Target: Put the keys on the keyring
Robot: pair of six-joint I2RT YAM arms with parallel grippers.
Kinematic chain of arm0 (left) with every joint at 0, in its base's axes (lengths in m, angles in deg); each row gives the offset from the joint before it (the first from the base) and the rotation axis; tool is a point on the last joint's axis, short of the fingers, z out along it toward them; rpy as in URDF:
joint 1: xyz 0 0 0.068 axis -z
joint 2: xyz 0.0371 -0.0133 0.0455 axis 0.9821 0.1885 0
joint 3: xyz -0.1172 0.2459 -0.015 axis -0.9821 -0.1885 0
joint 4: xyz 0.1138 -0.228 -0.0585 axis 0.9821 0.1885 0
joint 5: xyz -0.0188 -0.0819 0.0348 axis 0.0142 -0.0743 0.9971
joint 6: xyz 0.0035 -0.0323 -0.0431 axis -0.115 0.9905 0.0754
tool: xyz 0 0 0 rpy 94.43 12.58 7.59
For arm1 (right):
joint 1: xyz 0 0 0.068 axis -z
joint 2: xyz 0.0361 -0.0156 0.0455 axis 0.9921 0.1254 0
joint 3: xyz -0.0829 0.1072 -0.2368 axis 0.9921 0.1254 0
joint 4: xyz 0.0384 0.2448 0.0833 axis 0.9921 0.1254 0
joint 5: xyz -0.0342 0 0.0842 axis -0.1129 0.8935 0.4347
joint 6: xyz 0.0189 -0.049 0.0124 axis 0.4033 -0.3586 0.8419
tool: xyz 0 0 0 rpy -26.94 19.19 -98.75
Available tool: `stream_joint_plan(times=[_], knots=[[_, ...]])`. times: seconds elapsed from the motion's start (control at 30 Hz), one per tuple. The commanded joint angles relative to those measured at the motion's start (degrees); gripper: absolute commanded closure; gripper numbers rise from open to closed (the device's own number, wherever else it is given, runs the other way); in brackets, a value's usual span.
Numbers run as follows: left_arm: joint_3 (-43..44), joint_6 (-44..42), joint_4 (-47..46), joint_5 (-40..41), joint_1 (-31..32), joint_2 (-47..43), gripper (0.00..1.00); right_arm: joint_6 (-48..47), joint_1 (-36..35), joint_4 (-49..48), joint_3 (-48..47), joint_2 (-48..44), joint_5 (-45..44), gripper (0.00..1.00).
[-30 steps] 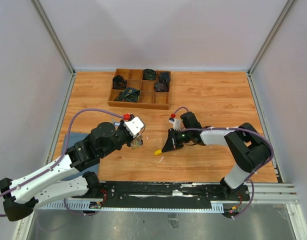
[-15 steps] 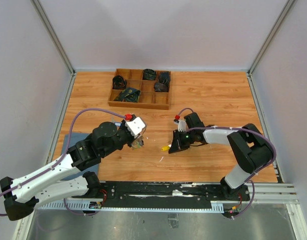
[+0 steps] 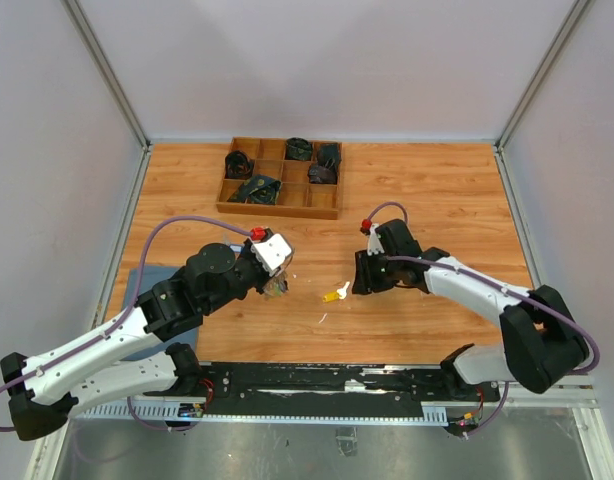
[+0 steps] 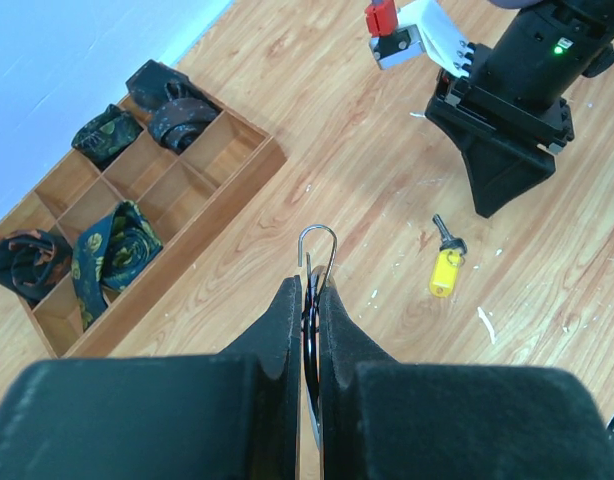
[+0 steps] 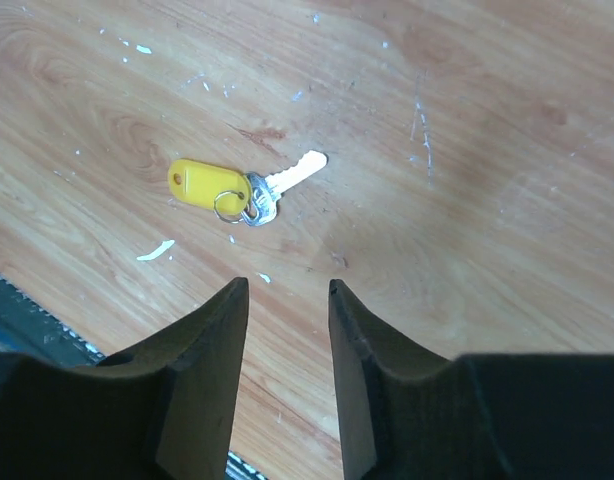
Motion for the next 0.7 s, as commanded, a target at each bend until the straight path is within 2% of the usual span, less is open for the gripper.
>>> stream_joint_plan(times=[0.0, 0.2, 0.43, 0.57, 0.67], knots=[[1.7, 0.2, -4.1, 1.9, -0.5, -0.2, 1.0, -1.6, -7.2, 5.8, -3.5, -2.9, -15.7, 0.59], [1.1, 3.4, -4.2, 3.4, -3.0, -0.8, 0.99, 0.8, -16.8, 7.8, -8.5, 2.6, -24.2, 0.52], [0.8, 3.6, -3.2, 4.6, -4.3, -3.0, 0.99, 3.5, -22.3, 11.6, -16.1, 12.6, -32.1, 0.44], [0.9, 3.3, -2.6, 4.4, -4.3, -3.5, 1.0, 3.7, -23.5, 13.5, -19.0, 17.8, -34.9, 0.44], [0.8, 3.3, -2.4, 4.3, -4.3, -3.8, 1.0, 3.7, -23.6, 13.8, -19.6, 19.8, -35.0, 0.48]])
